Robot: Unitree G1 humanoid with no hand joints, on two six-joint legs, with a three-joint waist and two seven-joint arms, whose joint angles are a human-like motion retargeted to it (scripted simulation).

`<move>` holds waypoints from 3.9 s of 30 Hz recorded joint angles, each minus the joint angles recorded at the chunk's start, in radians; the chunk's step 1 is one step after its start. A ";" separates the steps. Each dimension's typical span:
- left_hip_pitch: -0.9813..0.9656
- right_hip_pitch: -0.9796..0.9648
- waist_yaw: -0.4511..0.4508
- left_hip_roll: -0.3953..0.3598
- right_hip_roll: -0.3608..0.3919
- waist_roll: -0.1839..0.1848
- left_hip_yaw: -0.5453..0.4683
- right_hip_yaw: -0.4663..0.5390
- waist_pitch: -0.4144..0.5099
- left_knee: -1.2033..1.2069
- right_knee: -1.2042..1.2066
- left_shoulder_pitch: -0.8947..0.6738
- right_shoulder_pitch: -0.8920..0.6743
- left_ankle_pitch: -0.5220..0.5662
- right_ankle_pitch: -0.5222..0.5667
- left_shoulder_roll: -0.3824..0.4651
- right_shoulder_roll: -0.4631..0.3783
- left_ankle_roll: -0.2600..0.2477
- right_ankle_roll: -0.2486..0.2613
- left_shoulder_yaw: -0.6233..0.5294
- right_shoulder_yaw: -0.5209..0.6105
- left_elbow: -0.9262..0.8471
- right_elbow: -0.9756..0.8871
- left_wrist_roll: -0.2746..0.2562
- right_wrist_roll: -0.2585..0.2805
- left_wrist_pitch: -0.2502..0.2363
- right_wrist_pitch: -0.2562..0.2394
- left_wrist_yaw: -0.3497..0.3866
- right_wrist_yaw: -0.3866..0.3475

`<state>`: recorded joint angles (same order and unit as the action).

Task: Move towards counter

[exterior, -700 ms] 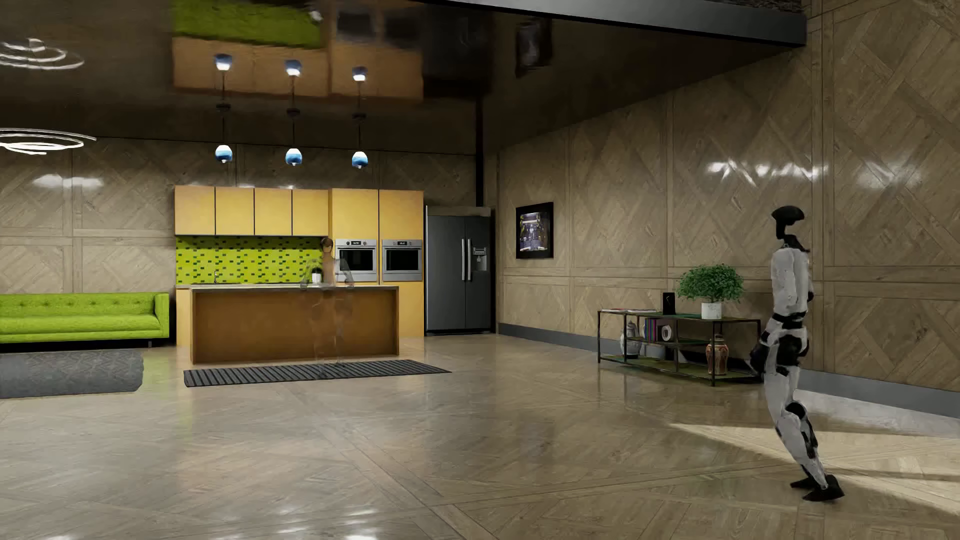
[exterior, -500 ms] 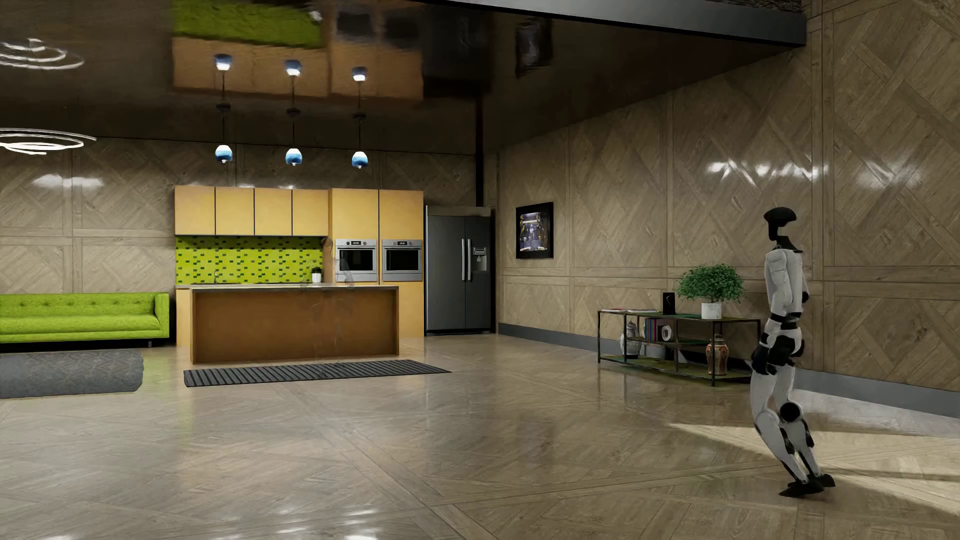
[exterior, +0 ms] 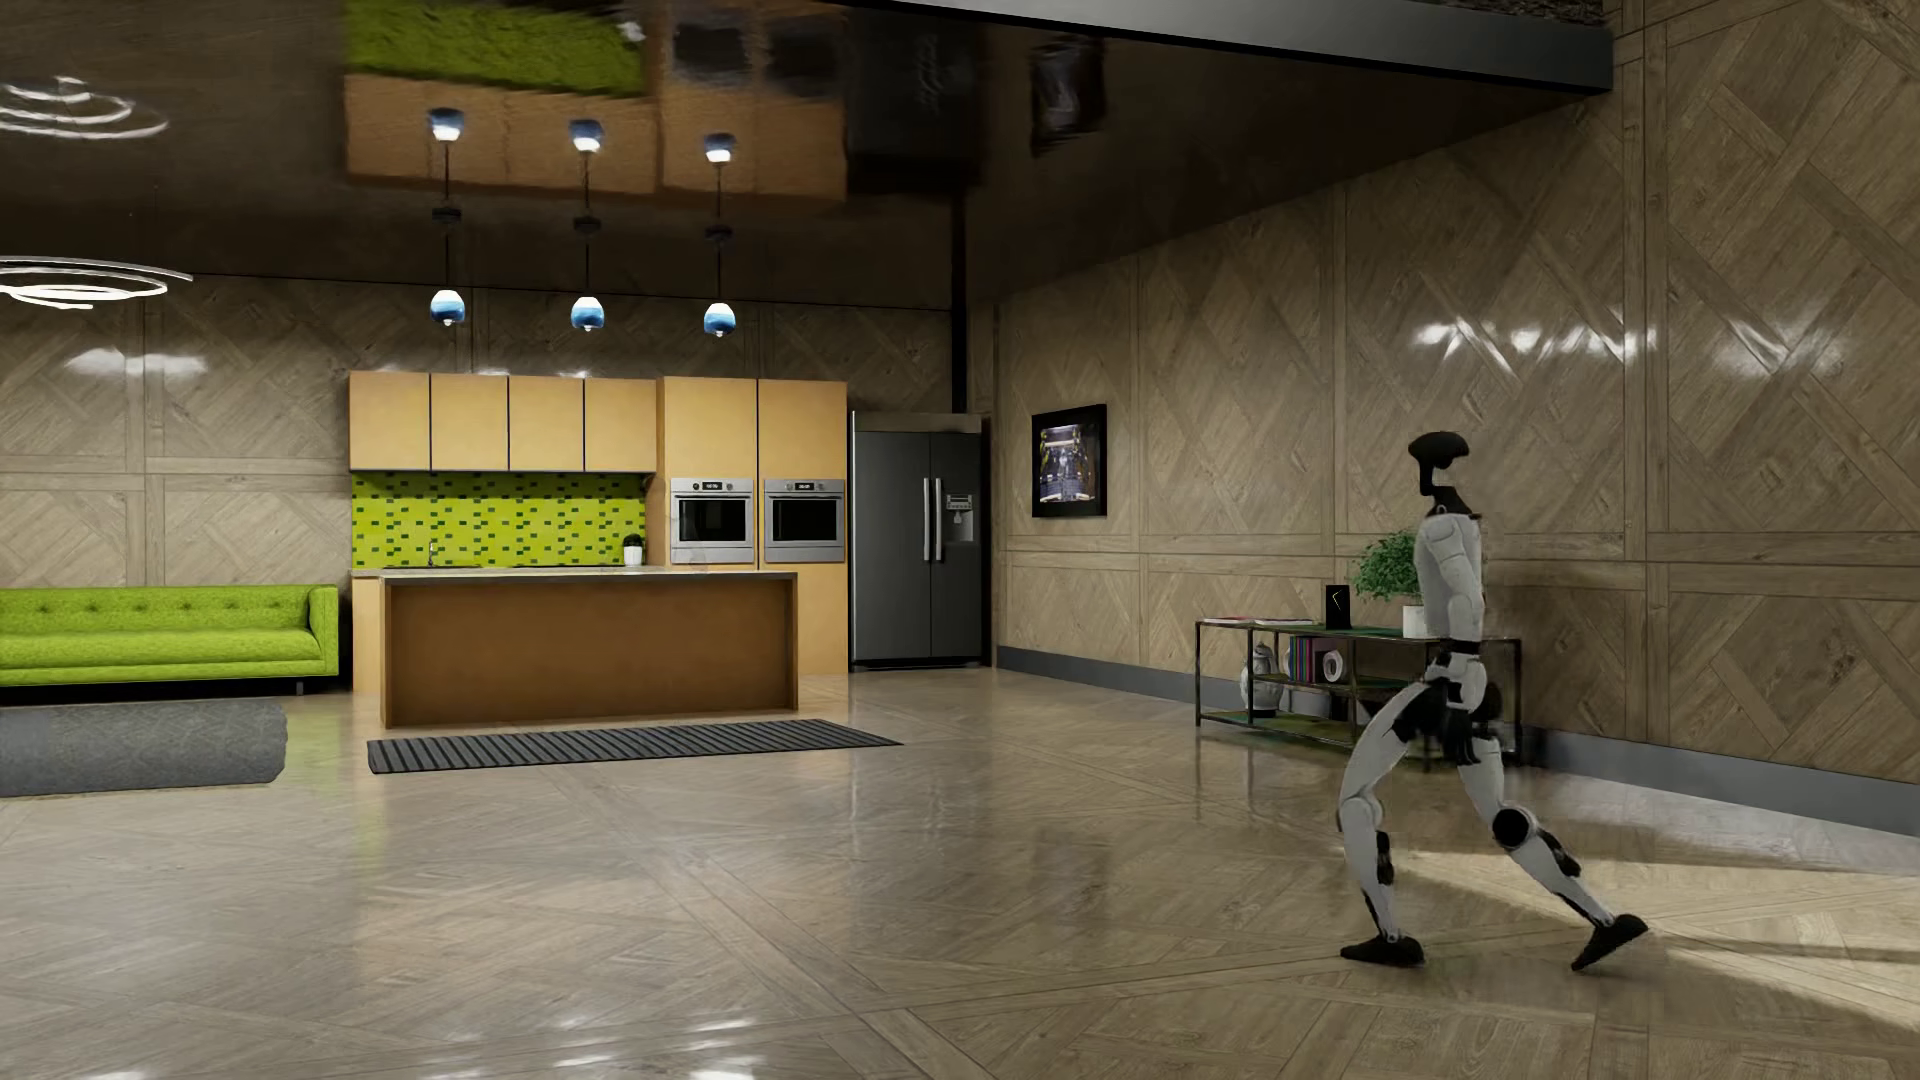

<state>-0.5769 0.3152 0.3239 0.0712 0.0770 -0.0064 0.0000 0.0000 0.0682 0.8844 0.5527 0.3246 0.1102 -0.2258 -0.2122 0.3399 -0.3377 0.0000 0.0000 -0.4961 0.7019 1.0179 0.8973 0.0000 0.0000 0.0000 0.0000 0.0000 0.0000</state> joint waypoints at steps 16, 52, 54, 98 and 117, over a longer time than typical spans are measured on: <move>0.858 -0.880 -0.525 0.023 0.075 0.133 0.000 0.000 0.017 -0.179 0.076 -0.148 0.206 0.109 0.473 0.010 -0.027 0.000 0.000 0.092 0.002 -0.207 0.014 0.000 0.000 0.000 0.000 0.000 0.000; 0.230 -0.198 -0.123 0.038 0.114 0.083 0.000 0.000 0.036 -0.094 -0.086 0.014 0.107 0.020 0.000 0.034 -0.066 0.000 0.000 0.061 -0.056 -0.122 -0.019 0.000 0.000 0.000 0.000 0.000 0.000; 0.153 -0.105 -0.065 0.045 0.091 0.049 0.000 0.000 0.008 -0.351 -0.114 0.047 0.067 0.085 -0.108 0.042 -0.073 0.000 0.000 0.095 -0.123 -0.119 -0.071 0.000 0.000 0.000 0.000 0.000 0.000; 0.754 -0.710 -0.420 -0.030 0.005 0.079 0.000 0.000 0.010 -0.344 0.067 -0.108 0.243 -0.034 0.394 0.045 -0.036 0.000 0.000 0.073 -0.032 -0.275 0.059 0.000 0.000 0.000 0.000 0.000 0.000; 0.102 0.016 -0.010 0.107 0.018 0.066 0.000 0.000 -0.013 -0.520 -0.097 0.088 -0.080 0.096 -0.131 0.007 -0.082 0.000 0.000 0.013 -0.293 -0.043 -0.261 0.000 0.000 0.000 0.000 0.000 0.000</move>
<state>-0.4745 0.3313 0.3142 0.1781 0.0954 0.0593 0.0000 0.0000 0.0550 0.3640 0.4559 0.4130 0.0297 -0.1295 -0.3437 0.3471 -0.4193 0.0000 0.0000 -0.4828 0.4085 0.9746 0.6367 0.0000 0.0000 0.0000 0.0000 0.0000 0.0000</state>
